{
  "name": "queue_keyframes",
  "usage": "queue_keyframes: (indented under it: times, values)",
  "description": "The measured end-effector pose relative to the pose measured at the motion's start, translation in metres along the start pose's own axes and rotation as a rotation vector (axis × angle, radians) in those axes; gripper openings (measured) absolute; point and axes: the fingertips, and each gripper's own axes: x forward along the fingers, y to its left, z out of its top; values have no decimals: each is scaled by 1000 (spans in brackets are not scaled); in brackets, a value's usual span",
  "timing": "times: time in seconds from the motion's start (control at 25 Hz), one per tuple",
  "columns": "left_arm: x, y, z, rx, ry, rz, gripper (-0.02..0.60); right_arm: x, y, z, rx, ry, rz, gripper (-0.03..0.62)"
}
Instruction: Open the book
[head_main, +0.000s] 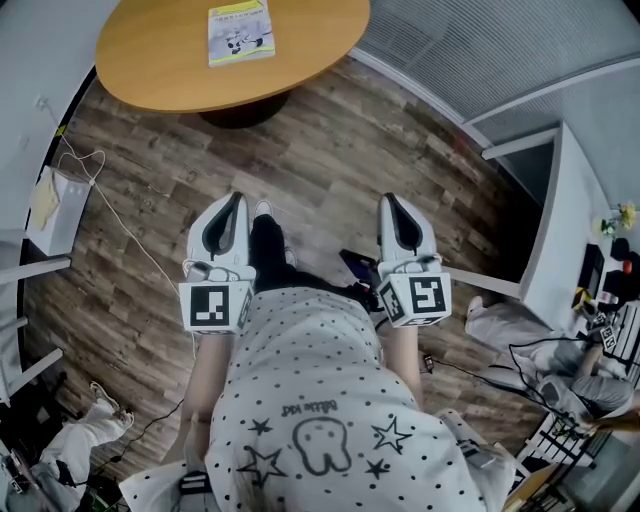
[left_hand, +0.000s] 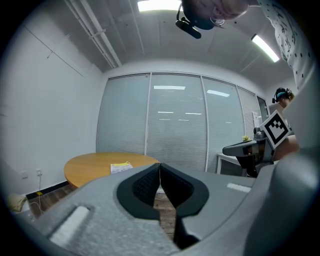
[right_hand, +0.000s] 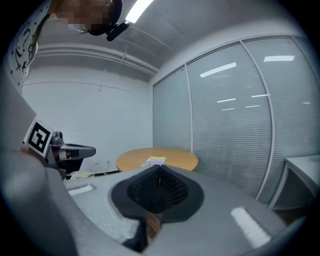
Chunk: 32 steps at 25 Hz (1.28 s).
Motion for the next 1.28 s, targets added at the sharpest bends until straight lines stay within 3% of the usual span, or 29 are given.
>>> queue_keyframes:
  times: [0.32,0.8,1.28]
  values:
    - [63,29,1,-10,10,-44,12,58,-20,11,4,22,-58,5]
    - [146,112,24,17,22,-118,11,160,-22,54,18,3,-93,5]
    - [172,183,12,-7,49,-32,12,230,2,57,16,26,-37,5]
